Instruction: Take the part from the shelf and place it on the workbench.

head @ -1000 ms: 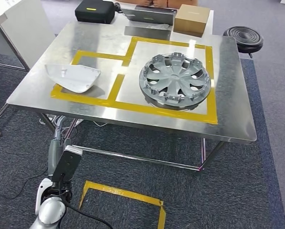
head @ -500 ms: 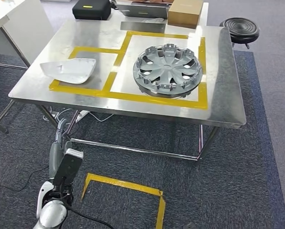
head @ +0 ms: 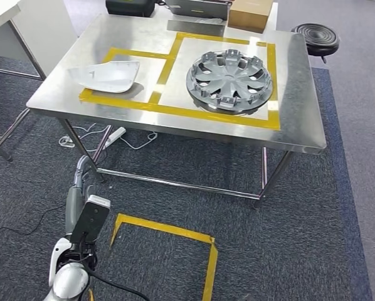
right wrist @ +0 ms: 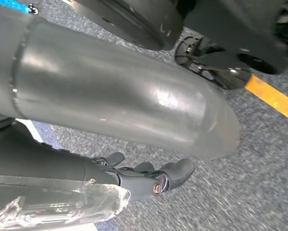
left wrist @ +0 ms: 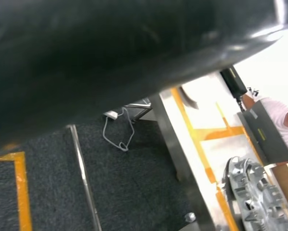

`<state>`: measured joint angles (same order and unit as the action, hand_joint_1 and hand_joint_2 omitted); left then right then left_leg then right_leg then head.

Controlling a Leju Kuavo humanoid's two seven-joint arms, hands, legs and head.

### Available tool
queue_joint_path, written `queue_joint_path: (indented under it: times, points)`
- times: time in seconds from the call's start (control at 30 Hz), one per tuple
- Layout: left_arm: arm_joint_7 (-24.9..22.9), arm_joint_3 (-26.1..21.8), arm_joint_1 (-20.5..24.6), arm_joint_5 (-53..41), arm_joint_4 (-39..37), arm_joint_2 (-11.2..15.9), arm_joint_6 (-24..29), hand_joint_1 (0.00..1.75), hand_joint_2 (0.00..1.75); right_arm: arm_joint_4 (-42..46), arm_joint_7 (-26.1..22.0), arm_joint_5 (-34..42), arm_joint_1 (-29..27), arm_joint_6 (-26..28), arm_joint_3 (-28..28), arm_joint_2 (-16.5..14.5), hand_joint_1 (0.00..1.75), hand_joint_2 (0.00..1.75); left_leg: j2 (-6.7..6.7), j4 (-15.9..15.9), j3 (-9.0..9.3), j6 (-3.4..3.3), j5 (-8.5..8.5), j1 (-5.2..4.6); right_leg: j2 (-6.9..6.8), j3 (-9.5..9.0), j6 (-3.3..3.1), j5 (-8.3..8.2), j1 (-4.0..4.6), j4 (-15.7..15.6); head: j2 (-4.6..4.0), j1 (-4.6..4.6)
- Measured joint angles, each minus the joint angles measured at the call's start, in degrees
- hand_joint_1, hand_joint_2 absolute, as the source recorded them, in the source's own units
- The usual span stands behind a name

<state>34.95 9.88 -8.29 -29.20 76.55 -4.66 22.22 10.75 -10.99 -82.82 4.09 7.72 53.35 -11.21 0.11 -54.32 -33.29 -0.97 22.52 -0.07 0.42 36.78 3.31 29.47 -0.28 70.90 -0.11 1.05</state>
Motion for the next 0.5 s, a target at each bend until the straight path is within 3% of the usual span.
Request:
queue_joint_path:
  times: [0.07,0.1,0.13,0.23,0.3,0.33,0.4,0.43,0.47,0.5]
  points:
    - [-0.01,0.04,-0.09,0.00,0.01,0.01,0.09,0.00,0.00,0.01,-0.03,-0.01,0.25,0.01,-0.01,-0.01,0.00,0.00,-0.04,-0.41,-1.25,0.48,-0.93,-0.04,0.04,-6.42,-0.19,-1.15,0.05,-8.81,0.00,-0.04]
    - [-0.01,0.06,-0.12,0.00,0.01,0.01,0.14,0.00,0.00,0.01,-0.05,-0.01,0.39,0.01,-0.01,-0.02,0.00,0.00,-0.04,-0.57,-1.64,0.79,-1.39,-0.10,0.11,-8.76,-0.40,-0.87,0.12,-12.36,0.00,-0.03]
    - [0.01,0.09,-0.14,-0.01,0.01,0.02,0.19,0.00,0.00,0.01,-0.10,-0.01,0.49,0.01,-0.02,-0.04,0.00,0.00,-0.03,-0.69,-1.89,1.10,-1.85,-0.12,0.17,-9.92,-0.64,-0.29,0.24,-14.51,0.00,-0.12]
    - [0.01,0.20,-0.33,0.15,0.01,0.01,0.23,0.00,0.00,0.00,-0.18,0.01,0.41,0.02,0.01,-0.07,0.00,0.00,-0.03,-0.98,-2.40,1.97,-2.24,0.01,0.12,-9.11,-2.01,-0.66,0.28,-15.11,0.00,-0.37]
    - [-0.26,0.25,-0.49,0.55,-0.01,0.02,0.04,0.00,0.00,0.00,-0.19,0.06,0.40,-0.04,0.02,-0.08,0.00,0.00,-0.08,-4.14,-3.70,2.61,1.02,0.10,-0.05,-8.35,-3.02,-1.53,0.07,-15.25,0.00,-0.11]
    - [-0.51,0.29,-0.56,0.90,-0.04,0.02,-0.17,0.00,0.00,0.00,-0.19,0.10,0.42,-0.09,0.02,-0.09,0.00,0.00,-0.09,-7.64,-4.94,2.91,3.83,0.16,-0.13,-7.91,-3.26,-2.02,0.04,-15.23,0.00,0.01]
    - [-1.00,0.44,-0.77,2.02,-0.22,0.02,-0.93,0.00,0.00,0.00,-0.11,0.37,0.35,-0.17,0.03,-0.10,0.00,0.00,-0.10,-15.79,-7.51,3.30,8.40,0.26,-0.18,-6.86,-3.41,-3.08,0.02,-15.14,0.00,0.12]
    - [-1.24,0.49,-0.91,2.77,-0.43,-0.01,-1.42,0.00,0.00,0.00,-0.04,0.61,0.27,-0.19,0.04,-0.10,0.00,0.00,-0.10,-18.24,-7.87,3.39,9.20,0.31,-0.17,-6.26,-3.35,-3.58,0.01,-15.10,0.00,0.14]
    - [-1.44,0.52,-1.03,3.57,-0.83,-0.05,-1.90,0.00,0.00,0.00,0.06,0.84,0.20,-0.21,0.05,-0.10,0.00,0.00,-0.10,-18.30,-7.11,3.41,8.77,0.35,-0.10,-5.72,-3.22,-4.00,-0.01,-15.05,0.00,0.13]
    - [-1.67,0.52,-1.11,4.30,-1.36,-0.14,-2.29,0.00,0.00,0.00,0.16,1.02,0.12,-0.23,0.07,-0.10,0.00,0.00,-0.11,-15.92,-5.16,3.38,7.48,0.41,0.02,-5.30,-3.04,-4.32,-0.05,-15.02,0.00,0.12]
